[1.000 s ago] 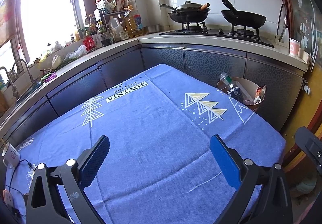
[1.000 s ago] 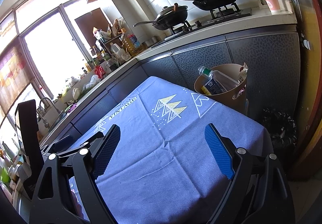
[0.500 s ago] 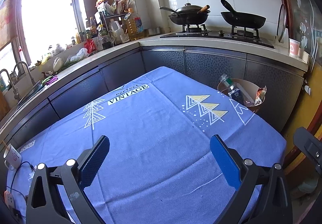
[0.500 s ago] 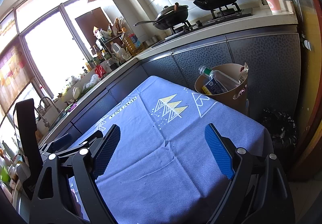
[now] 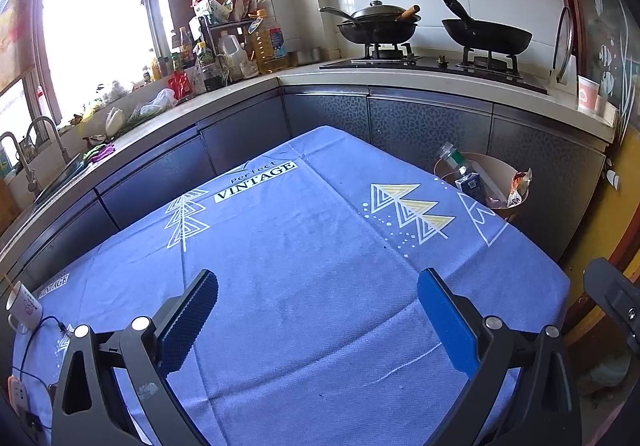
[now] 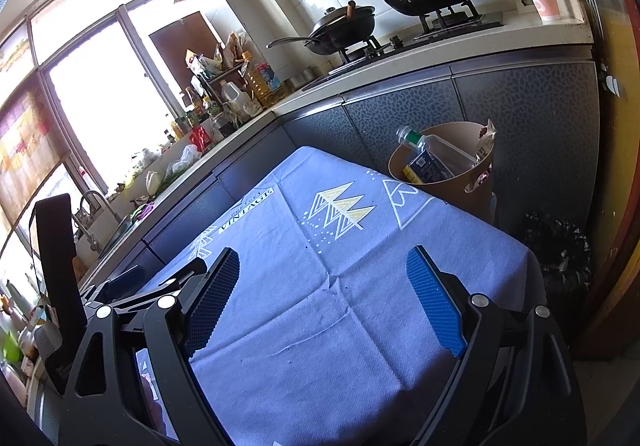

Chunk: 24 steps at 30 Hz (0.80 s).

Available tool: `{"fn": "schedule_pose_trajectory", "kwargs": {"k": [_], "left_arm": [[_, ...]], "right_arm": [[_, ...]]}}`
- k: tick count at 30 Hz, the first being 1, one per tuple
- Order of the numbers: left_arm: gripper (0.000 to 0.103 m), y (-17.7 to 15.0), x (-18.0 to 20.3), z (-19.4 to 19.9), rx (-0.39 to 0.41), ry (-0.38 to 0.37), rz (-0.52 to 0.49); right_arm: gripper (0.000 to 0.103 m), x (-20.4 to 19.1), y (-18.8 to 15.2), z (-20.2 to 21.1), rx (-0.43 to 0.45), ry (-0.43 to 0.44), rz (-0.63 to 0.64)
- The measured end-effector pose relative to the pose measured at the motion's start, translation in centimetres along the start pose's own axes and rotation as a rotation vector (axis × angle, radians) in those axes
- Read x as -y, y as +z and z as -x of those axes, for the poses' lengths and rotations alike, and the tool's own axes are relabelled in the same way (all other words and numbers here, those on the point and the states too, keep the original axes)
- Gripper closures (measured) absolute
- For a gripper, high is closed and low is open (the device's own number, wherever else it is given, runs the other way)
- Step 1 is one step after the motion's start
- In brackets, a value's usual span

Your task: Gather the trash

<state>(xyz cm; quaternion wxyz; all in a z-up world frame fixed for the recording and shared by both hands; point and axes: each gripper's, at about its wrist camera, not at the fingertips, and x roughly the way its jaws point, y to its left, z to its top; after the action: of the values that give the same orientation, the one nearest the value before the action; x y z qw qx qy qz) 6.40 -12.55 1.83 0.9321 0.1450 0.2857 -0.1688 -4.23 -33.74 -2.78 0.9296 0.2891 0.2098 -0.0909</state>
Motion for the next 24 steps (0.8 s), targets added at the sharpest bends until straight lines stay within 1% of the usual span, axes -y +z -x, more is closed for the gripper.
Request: {"fn": "schedule_pose_trajectory", "kwargs": {"k": [11, 15, 24], "left_arm": [[0.004, -0.04, 0.12, 0.21, 0.008, 0.022, -0.010], [0.004, 0.03, 0.35, 0.24, 0.004, 0.045, -0.021], [0.004, 0.05, 0.82, 0.22, 0.000, 0.072, -0.035]], "right_arm": [[0.018, 0.21, -0.03, -0.13, 0.000, 0.005, -0.004], [0.018, 0.31, -0.05, -0.07, 0.000, 0.006, -0.006], [0.018, 0.49, 0.01, 0.32, 0.012, 0.008, -0.013]]}}
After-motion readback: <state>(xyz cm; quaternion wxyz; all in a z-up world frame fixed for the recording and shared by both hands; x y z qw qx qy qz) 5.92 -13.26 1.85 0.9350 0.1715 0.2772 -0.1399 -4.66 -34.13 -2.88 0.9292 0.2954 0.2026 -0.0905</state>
